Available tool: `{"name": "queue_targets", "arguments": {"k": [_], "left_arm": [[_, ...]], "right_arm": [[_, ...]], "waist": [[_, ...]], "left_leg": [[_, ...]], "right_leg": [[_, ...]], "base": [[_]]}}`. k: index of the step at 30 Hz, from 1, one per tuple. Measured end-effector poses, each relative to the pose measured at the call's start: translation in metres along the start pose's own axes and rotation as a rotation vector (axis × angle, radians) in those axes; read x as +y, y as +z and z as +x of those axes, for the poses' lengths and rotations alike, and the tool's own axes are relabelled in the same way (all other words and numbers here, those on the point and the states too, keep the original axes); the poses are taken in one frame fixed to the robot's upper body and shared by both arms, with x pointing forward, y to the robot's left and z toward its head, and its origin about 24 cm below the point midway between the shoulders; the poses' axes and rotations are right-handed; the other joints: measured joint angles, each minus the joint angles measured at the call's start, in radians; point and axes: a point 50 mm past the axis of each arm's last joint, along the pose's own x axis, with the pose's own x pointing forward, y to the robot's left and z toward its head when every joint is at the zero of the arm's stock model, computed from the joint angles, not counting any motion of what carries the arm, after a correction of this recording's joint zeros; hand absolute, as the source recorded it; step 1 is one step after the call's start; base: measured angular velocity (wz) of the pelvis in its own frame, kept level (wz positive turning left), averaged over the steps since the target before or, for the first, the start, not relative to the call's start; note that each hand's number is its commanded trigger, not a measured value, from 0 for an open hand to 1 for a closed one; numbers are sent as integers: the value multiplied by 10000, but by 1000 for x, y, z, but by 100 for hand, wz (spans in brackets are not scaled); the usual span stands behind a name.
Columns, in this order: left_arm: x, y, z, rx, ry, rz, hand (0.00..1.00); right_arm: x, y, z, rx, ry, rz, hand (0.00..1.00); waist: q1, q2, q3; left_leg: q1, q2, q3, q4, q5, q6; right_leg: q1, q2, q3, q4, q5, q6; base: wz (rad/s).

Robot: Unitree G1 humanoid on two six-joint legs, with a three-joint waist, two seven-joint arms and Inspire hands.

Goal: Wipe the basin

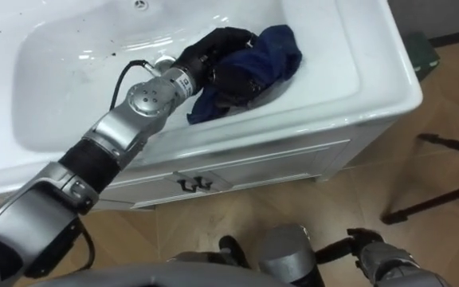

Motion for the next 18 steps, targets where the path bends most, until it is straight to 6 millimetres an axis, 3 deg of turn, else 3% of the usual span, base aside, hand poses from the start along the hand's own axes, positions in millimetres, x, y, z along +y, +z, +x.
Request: {"name": "queue_targets", "arguments": {"k": [6, 18], "left_arm": [[-1, -14, -7, 125, 96, 1605, 100], [25, -58, -23, 1962, 631, 5270, 100]], "right_arm": [[-2, -8, 0, 183, 11, 5, 0], [-7, -22, -2, 615, 449, 435, 0]], "waist": [[107, -17, 12], [267, -29, 21]], "left_leg": [[453, -19, -8, -273, 0, -1], [1042, -6, 257, -457, -3, 0]], "right_leg": [[262, 50, 170, -37, -14, -20], [564, 183, 599, 8, -39, -62]], "base": [[-10], [-11]]}}
